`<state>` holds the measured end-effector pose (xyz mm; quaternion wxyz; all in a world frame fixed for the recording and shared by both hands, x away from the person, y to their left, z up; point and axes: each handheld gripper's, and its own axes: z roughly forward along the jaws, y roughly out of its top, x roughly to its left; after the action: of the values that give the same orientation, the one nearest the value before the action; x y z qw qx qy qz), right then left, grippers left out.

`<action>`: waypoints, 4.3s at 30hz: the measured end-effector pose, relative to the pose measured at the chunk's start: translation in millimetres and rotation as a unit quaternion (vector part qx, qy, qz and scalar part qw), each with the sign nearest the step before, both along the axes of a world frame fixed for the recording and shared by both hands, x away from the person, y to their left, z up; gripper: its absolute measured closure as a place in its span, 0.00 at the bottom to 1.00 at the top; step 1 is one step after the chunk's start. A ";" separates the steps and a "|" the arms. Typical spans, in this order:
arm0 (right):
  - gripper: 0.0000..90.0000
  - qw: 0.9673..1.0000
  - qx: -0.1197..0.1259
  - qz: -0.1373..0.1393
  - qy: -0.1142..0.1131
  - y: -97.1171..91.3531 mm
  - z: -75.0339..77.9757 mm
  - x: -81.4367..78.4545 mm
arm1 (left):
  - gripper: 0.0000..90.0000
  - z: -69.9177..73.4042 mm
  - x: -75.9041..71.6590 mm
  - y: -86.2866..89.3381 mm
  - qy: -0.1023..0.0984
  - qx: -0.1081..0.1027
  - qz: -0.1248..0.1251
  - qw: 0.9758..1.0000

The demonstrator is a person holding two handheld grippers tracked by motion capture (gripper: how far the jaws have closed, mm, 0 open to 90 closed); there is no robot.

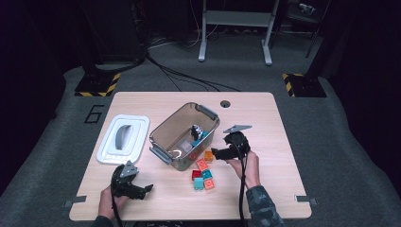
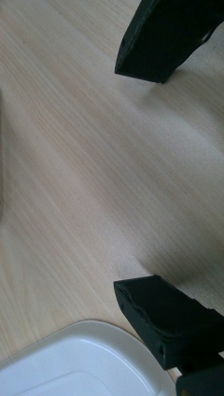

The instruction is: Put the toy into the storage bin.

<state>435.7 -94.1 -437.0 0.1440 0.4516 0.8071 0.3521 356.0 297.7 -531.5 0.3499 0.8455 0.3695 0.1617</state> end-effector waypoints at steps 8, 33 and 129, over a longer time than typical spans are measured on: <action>0.35 0.999 0.005 -0.029 0.026 7.9 -40.9 8.9 | 0.00 -0.1 0.1 0.0 -0.001 -0.001 0.000 1.000; 0.64 0.997 -0.055 -0.035 0.035 14.6 -55.8 16.2 | 0.00 0.0 0.0 0.0 0.000 0.000 0.001 1.000; 0.66 0.999 0.017 0.009 -0.050 21.5 67.8 33.7 | 0.00 0.5 0.5 0.3 0.004 0.000 -0.002 1.000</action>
<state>469.5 -72.6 -369.2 0.1732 0.4289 0.7969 0.3886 356.5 298.0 -531.0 0.3486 0.8469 0.3692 0.1579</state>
